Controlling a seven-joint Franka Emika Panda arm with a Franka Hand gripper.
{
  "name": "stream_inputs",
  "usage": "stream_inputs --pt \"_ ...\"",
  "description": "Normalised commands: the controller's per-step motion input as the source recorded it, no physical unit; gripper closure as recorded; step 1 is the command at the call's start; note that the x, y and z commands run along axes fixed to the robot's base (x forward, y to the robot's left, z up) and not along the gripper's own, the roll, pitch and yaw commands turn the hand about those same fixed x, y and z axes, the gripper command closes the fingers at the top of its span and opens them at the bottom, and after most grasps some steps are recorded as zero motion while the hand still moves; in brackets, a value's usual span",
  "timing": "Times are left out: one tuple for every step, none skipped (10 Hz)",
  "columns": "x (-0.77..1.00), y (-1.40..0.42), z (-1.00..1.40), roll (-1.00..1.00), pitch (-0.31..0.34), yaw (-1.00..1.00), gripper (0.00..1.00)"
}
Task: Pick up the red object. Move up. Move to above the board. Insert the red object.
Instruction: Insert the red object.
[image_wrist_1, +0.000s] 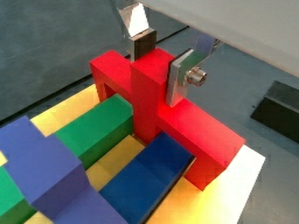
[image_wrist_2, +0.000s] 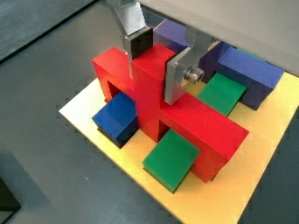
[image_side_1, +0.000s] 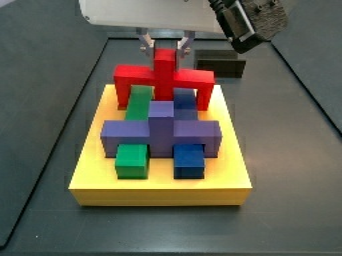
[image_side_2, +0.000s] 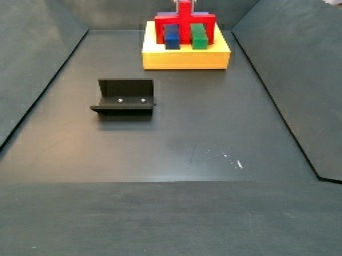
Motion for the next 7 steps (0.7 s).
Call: stream_inputs --pt "0.08 0.0 -0.17 -0.06 0.0 0.13 1.0" --pt "0.03 0.11 -0.15 -0.11 0.0 0.05 1.0" --pt "0.0 0.19 -0.12 -0.17 0.0 0.0 1.0" --pt "0.0 0.18 -0.23 -0.23 -0.019 0.0 1.0" --pt "-0.02 0.16 -0.39 -0.27 -0.146 0.0 1.0" --pt "-0.05 0.01 -0.56 -0.22 -0.187 0.0 1.0" --pt "-0.09 -0.1 -0.5 -0.05 -0.204 0.06 1.0"
